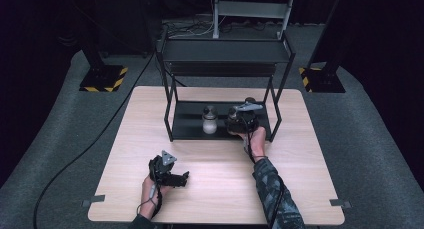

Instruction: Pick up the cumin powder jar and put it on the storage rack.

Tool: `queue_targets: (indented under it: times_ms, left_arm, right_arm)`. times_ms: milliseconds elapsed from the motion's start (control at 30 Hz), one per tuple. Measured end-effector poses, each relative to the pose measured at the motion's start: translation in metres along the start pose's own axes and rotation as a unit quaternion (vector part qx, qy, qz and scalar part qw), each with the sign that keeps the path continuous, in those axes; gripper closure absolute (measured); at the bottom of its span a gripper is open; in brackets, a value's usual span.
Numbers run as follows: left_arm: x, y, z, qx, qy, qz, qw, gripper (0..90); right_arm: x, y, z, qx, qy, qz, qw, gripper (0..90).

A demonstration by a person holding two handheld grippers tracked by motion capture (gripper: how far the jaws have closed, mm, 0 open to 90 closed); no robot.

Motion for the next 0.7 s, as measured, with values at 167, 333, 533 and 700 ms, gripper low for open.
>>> queue_targets:
  times_ms: [167,333,533,700]
  left_arm:
    - [0.0,0.0,0.0,0.0,0.0,0.0,1.0,1.1]
    - [0.0,0.0,0.0,0.0,0.0,0.0,1.0,1.1]
    - [0.0,0.0,0.0,0.0,0.0,0.0,1.0,1.1]
    - [0.0,0.0,0.0,0.0,0.0,0.0,1.0,1.1]
  right_arm:
    - [0.0,0.001,0.003,0.015,0.002,-0.008,0.9999,30.4]
    - [0.002,0.0,0.007,0.016,-0.003,-0.016,0.9997,30.4]
    - [0.003,0.0,0.012,0.022,-0.009,-0.027,0.9993,30.4]
    - [0.002,0.001,0.015,0.027,-0.015,-0.032,0.999,30.4]
Point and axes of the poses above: each handheld gripper's, and its own axes: z roughly forward along the jaws, x roughly out of its top, y roughly to its right, the point moved 6 cm from there along z, roughly forward along the jaws, and after that the axes turned 6 degrees about z, right-handed, at the moved point
